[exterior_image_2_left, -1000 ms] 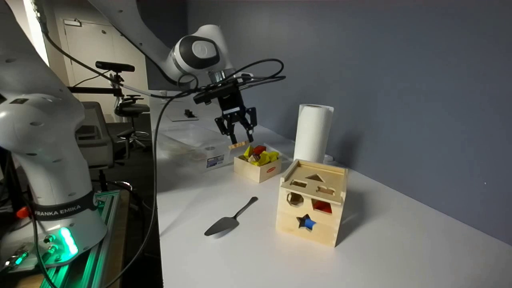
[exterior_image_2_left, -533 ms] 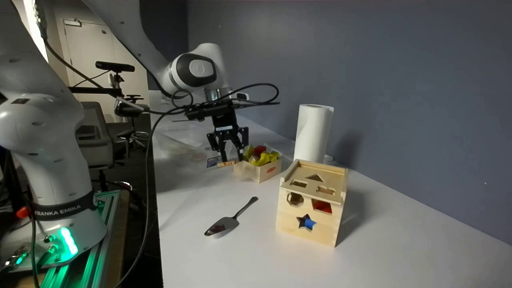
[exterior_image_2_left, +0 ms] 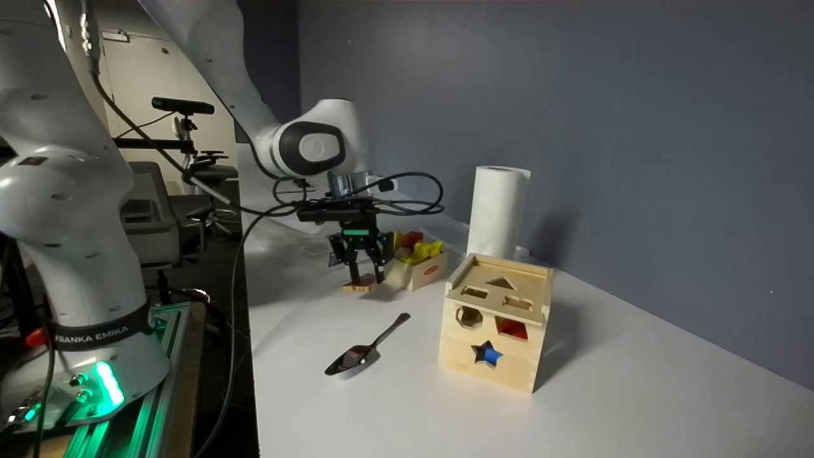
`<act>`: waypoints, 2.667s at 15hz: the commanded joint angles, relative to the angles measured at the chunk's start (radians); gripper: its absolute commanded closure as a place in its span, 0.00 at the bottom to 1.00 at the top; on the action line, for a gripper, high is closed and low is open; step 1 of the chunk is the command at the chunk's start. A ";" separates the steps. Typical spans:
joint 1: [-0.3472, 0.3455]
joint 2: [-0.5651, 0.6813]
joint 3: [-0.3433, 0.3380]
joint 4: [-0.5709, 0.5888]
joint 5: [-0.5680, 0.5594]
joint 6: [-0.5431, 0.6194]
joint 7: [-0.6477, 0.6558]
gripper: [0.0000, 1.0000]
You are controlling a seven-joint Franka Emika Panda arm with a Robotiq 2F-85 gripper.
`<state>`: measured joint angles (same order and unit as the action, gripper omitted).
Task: Remove the brown object from the basket
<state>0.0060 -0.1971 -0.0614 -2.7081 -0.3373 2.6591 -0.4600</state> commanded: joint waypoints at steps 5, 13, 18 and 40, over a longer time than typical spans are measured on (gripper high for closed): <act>-0.003 0.107 0.023 0.016 0.034 0.111 0.113 0.65; 0.010 0.179 0.034 0.047 0.124 0.224 0.186 0.65; -0.011 0.166 0.044 0.077 0.046 0.182 0.259 0.17; 0.014 -0.191 -0.002 0.211 0.073 -0.488 -0.044 0.00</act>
